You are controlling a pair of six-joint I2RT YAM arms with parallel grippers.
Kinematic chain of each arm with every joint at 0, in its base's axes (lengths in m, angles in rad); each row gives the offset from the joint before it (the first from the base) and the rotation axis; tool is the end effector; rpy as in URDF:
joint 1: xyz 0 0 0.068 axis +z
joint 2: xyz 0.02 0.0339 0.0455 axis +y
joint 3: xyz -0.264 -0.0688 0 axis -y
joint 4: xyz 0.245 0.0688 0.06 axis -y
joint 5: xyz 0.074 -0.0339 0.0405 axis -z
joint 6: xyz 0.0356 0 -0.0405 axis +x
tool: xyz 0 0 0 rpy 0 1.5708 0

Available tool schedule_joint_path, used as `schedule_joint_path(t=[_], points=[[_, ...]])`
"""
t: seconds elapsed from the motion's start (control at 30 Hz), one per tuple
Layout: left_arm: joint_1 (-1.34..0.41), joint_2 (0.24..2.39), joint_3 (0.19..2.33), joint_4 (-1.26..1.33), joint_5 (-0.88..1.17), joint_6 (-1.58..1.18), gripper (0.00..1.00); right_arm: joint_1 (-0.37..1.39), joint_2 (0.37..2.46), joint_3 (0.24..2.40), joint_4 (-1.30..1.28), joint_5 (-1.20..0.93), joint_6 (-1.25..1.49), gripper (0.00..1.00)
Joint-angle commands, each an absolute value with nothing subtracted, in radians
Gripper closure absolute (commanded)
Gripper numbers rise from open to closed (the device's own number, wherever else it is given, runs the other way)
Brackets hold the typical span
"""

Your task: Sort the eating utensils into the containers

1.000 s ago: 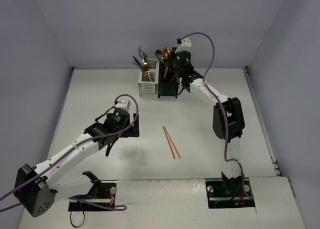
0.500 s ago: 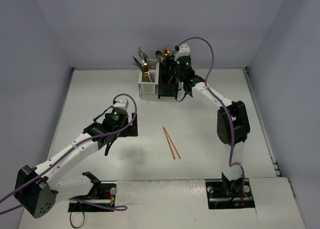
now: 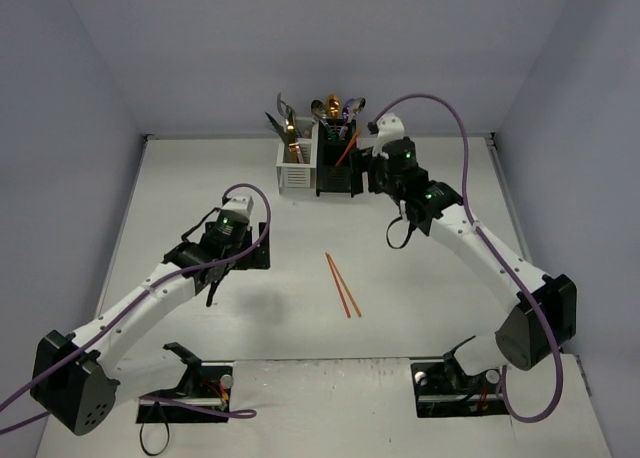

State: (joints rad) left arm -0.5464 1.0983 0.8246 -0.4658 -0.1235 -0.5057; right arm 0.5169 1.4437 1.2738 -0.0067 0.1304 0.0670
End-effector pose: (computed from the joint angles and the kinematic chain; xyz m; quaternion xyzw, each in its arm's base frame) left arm 0.2011 -0.1172 0.2664 -0.0063 0.9134 -0.1535 0.3769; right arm 0.3029 0.1668 0.3739 -0.1299 0.7551 0.1365 0.6279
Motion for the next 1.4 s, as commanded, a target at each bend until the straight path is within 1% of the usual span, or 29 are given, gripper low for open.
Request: schedule_joint_path(t=[0.0,0.2,0.47,0.6,0.67,0.77,0.93,1.13,1.37], points=[[-0.527,1.026,0.848,-0.405,-0.117,-0.429,0.13,0.567,1.428,1.173,-0.202,0.059,0.066,0.25],[-0.52,0.936,0.813,-0.397,-0.132,-0.356,0.13,0.649,1.441,1.058,-0.249,-0.023,0.14,0.29],[-0.518,0.794,0.759,-0.412,-0.175,-0.289,0.13,0.73,1.556,1.014,-0.253,-0.051,0.195,0.4],[-0.518,0.734,0.729,-0.404,-0.241,-0.278,0.13,0.762,1.62,1.014,-0.255,-0.055,0.207,0.47],[-0.518,0.728,0.716,-0.392,-0.248,-0.276,0.13,0.766,1.643,1.015,-0.255,-0.048,0.212,0.5],[-0.518,0.735,0.719,-0.39,-0.259,-0.274,0.13,0.769,1.669,1.01,-0.253,-0.027,0.22,0.58],[-0.518,0.747,0.723,-0.388,-0.262,-0.264,0.13,0.777,1.697,1.006,-0.253,-0.03,0.219,0.68],[-0.518,0.76,0.722,-0.382,-0.259,-0.262,0.13,0.789,1.726,1.006,-0.253,-0.034,0.221,0.73],[-0.518,0.771,0.724,-0.381,-0.257,-0.262,0.13,0.796,1.753,1.003,-0.255,-0.024,0.23,0.75]])
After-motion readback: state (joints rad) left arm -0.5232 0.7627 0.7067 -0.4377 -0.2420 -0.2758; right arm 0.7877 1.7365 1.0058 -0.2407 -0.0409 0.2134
